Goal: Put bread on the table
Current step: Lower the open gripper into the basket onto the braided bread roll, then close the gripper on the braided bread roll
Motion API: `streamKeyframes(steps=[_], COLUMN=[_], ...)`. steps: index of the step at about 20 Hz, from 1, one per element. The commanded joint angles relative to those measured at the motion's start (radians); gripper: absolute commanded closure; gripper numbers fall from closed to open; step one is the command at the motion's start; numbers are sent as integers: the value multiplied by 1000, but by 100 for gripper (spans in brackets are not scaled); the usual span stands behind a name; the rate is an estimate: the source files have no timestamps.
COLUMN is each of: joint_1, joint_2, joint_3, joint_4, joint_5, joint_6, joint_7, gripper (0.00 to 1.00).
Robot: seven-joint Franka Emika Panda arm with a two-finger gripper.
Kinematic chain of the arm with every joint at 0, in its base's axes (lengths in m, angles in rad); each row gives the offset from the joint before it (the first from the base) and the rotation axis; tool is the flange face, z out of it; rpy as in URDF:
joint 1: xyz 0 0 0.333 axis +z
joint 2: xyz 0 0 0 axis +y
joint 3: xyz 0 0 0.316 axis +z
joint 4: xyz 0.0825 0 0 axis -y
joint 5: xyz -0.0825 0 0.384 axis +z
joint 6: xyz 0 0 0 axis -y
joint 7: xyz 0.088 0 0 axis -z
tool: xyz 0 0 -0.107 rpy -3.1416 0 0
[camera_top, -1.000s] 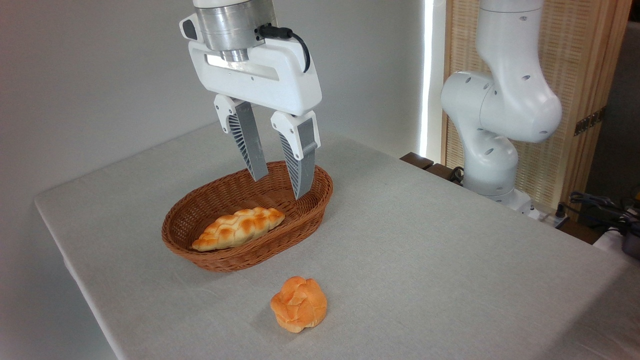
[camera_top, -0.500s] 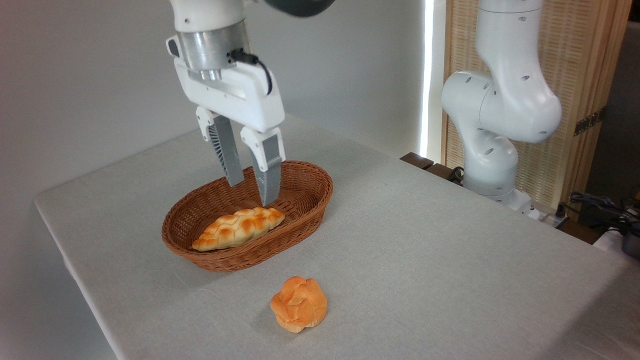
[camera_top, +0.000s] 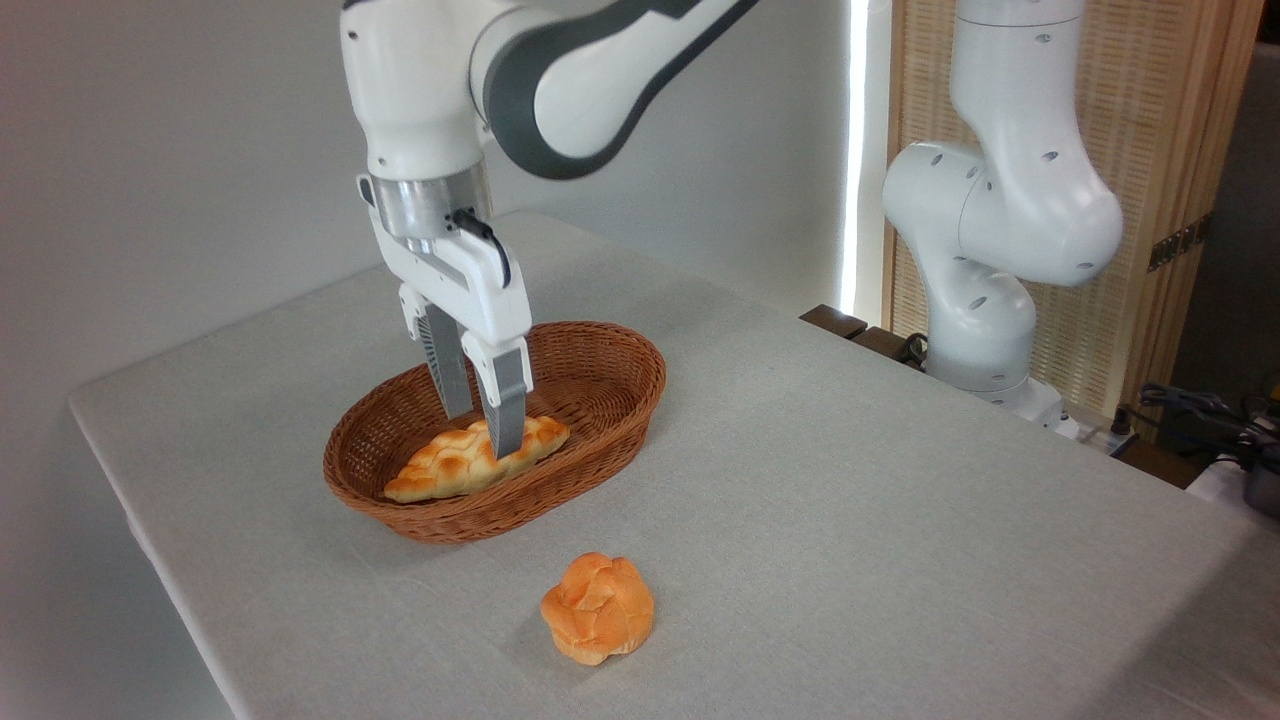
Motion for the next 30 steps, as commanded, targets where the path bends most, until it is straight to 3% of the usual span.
streamKeyframes(steps=[1, 6, 7, 9, 10, 11, 21, 26, 30], joint_1=[2, -3, -3, -3, -3, -3, -3, -1, -1], joint_2=[-6, 7, 9, 14, 15, 15, 6, 4, 4], joint_3=[-22, -38, -38, -38, -39, -39, -32, -21, -16], joint_4=[-76, -140, -140, -140, -140, -140, -116, -8, 22], joint_5=[17, 43, 49, 49, 49, 49, 48, 42, 36], joint_6=[88, 154, 168, 184, 182, 182, 164, -25, -62], joint_7=[-2, -3, -2, 0, 0, 2, -8, -3, -6], gripper=[0, 2, 16, 53, 65, 68, 73, 76, 76])
